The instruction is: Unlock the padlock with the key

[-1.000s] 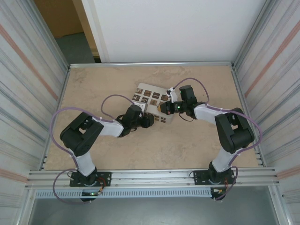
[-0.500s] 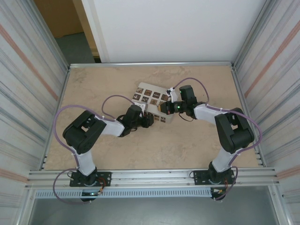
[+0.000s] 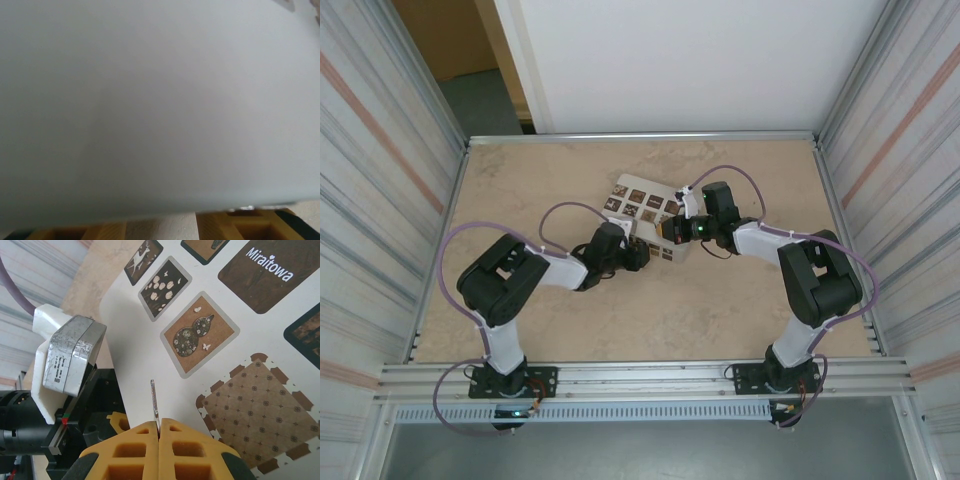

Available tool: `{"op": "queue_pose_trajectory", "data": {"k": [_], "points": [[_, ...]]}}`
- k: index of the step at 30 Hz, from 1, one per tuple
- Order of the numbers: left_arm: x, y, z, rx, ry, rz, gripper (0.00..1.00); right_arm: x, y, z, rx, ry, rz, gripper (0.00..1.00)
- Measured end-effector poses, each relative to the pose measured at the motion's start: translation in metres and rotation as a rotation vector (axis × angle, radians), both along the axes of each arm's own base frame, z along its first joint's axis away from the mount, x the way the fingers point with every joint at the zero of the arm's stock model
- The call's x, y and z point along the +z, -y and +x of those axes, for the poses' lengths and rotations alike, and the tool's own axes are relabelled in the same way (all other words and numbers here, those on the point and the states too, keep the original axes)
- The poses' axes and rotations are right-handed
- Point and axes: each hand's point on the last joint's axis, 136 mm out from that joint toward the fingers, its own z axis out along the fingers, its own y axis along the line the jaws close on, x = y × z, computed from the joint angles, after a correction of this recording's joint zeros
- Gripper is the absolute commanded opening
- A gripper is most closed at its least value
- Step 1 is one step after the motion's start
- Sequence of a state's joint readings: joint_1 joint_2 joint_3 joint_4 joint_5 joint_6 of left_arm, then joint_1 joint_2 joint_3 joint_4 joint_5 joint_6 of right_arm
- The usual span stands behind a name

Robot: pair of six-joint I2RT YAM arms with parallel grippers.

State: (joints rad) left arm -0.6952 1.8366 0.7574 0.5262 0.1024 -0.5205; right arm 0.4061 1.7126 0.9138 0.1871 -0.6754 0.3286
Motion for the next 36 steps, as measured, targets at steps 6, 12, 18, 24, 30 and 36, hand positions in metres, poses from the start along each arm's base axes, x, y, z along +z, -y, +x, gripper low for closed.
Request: {"op": "queue_pose_trajectory", "data": {"k": [6,12,18,24,30,36], "points": [[0.001,0.004,-0.001,-0.009,-0.003,-0.004,0.27,0.000,0.000,0.000,-0.001,0.002,-0.001,0.00],[0.001,0.007,-0.003,-0.019,-0.002,-0.005,0.20,0.002,0.000,0.000,-0.009,0.008,-0.010,0.00],[0.003,0.008,-0.003,-0.018,-0.001,-0.008,0.17,0.013,0.002,-0.014,-0.005,-0.003,-0.022,0.00],[0.012,0.007,-0.005,-0.004,-0.017,-0.026,0.16,0.046,0.014,-0.026,-0.025,0.052,-0.007,0.00],[0.025,0.012,-0.015,-0.011,-0.076,-0.050,0.17,0.060,0.033,-0.053,-0.042,0.108,-0.031,0.00],[0.040,0.016,-0.024,-0.007,-0.151,-0.081,0.15,0.042,0.041,-0.087,-0.040,0.117,-0.112,0.00]]}}
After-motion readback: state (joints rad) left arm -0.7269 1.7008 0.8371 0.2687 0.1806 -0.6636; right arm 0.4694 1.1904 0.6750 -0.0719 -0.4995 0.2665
